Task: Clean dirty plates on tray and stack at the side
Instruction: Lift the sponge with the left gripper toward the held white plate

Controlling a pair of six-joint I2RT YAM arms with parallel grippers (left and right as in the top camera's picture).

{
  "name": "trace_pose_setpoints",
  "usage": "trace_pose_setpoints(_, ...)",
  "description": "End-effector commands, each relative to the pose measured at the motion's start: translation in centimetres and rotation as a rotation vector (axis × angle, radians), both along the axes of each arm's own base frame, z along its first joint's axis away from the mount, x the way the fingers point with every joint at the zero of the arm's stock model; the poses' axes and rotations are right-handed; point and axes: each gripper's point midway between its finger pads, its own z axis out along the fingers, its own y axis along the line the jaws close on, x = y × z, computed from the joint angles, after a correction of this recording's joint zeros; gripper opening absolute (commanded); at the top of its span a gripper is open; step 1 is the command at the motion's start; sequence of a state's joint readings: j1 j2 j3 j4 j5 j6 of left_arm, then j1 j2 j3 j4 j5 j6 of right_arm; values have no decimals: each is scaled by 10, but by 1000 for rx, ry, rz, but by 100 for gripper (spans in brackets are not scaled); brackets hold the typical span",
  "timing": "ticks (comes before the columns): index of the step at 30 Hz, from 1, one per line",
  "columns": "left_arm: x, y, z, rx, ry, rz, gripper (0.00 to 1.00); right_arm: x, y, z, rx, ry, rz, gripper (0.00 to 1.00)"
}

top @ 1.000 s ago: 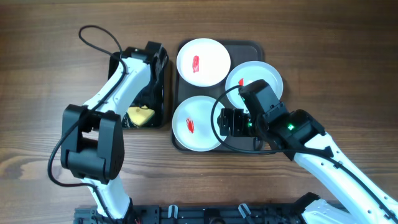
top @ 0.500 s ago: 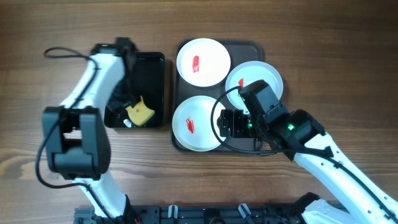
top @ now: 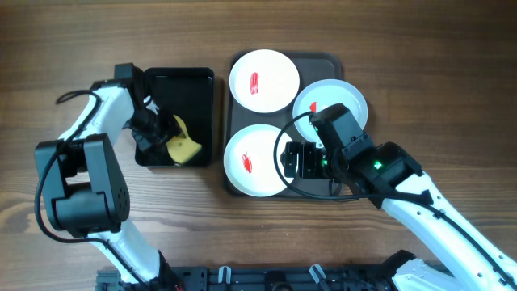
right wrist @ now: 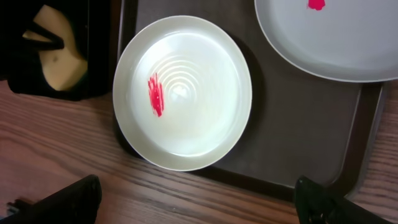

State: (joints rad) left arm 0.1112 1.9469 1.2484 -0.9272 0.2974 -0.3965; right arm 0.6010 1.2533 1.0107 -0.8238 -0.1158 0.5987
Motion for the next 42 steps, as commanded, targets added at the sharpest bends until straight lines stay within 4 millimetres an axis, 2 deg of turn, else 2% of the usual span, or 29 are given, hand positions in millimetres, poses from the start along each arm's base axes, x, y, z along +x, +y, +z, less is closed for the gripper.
trace_pose_setpoints(1,-13,-7,-15,-35,13,-23,27,3,4,2,13,4,0,100)
trace_pose_setpoints(3,-13,-6,-19,-34,2,-23,18,3,4,2,13,4,0,99)
trace_pose_setpoints(4,-12,-6,-20,-33,-4,-22,6,3,4,2,13,4,0,99)
trace_pose_setpoints(5,-11,-6,-20,-33,-8,-22,4,3,4,2,14,4,-1,100)
trace_pose_setpoints(8,-9,-5,-12,-30,-24,-20,4,3,4,2,13,4,0,100)
trace_pose_setpoints(12,-1,1,15,10,-63,-15,4,3,4,2,13,4,0,99)
trace_pose_setpoints(15,5,14,41,98,-81,-13,4,3,4,2,14,3,0,100)
trace_pose_setpoints(19,1,28,58,264,-45,-35,4,3,4,2,13,3,-1,100)
trace_pose_setpoints(24,-6,28,59,427,-12,-62,4,3,4,2,14,3,0,99)
trace_pose_setpoints(32,-1,30,66,745,-39,-129,4,2,4,2,15,5,-1,100)
trace_pose_setpoints(37,5,34,58,864,-32,-171,4,2,4,2,15,4,0,99)
trace_pose_setpoints(42,10,29,40,953,-15,-246,4,2,4,2,15,5,0,99)
